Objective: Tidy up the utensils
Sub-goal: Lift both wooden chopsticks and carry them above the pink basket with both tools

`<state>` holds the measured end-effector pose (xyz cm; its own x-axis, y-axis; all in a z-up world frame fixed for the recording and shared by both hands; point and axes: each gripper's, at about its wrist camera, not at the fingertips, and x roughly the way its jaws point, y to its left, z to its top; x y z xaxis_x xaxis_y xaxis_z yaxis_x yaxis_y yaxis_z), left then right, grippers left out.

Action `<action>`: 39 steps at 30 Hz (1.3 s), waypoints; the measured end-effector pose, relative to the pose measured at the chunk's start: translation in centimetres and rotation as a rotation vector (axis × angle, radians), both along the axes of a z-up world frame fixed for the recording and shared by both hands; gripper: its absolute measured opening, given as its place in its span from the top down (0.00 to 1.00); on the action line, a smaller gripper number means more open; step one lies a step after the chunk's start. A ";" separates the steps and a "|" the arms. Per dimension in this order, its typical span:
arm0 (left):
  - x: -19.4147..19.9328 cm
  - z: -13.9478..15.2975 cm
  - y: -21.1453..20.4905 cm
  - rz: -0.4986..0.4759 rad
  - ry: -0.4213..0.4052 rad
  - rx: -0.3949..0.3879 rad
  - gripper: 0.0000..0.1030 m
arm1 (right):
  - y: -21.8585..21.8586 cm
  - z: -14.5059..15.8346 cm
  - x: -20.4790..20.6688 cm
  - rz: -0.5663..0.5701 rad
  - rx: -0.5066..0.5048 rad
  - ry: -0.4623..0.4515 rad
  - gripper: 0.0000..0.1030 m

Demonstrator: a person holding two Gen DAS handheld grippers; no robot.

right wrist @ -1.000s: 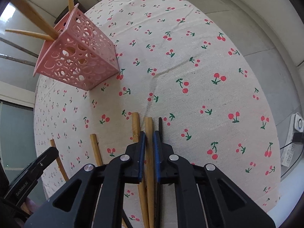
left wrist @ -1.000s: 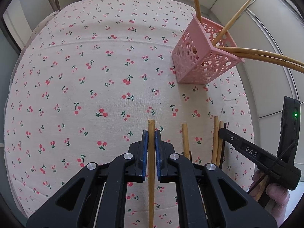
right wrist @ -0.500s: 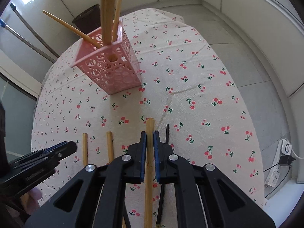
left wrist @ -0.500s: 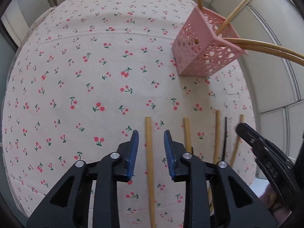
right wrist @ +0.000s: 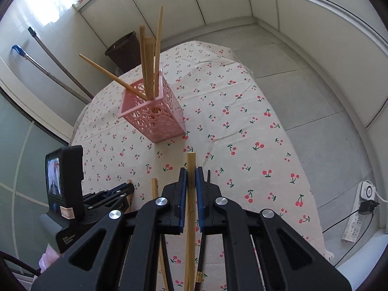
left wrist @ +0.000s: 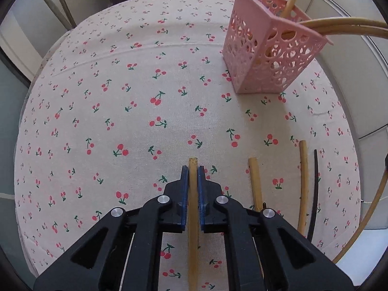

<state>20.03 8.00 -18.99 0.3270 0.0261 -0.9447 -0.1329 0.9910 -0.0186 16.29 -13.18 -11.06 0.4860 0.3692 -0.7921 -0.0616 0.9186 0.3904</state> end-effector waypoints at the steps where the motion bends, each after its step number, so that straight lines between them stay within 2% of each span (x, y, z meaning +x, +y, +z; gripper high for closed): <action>1: -0.3 0.7 0.2 -0.002 -0.017 -0.004 0.94 | -0.2 0.4 -0.2 0.000 0.006 -0.008 0.93; 8: -4.4 6.7 0.9 -0.021 -0.176 -0.043 0.94 | -1.6 4.8 -2.8 0.012 0.006 -0.113 0.93; 22: -10.0 17.2 5.5 0.070 -0.473 -0.158 0.94 | -5.0 12.6 -5.3 -0.028 0.055 -0.277 0.92; 28: -8.4 23.0 5.0 0.058 -0.575 -0.166 0.94 | -6.8 16.8 -3.9 -0.059 0.096 -0.339 0.92; 33: -5.4 27.3 4.2 0.056 -0.656 -0.184 0.94 | -8.6 20.6 -2.0 -0.088 0.152 -0.389 0.92; 35: -3.8 28.6 3.5 0.052 -0.679 -0.177 0.94 | -9.0 21.9 -1.1 -0.093 0.162 -0.408 0.92; 39: -0.8 29.3 2.5 0.042 -0.684 -0.183 0.94 | -8.9 24.2 1.2 -0.102 0.154 -0.447 0.92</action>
<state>19.27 10.53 10.31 0.8506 -0.0882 -0.5184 -0.0700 0.9581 -0.2777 17.46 -22.08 13.13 0.8063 0.3984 -0.4372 -0.1669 0.8623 0.4781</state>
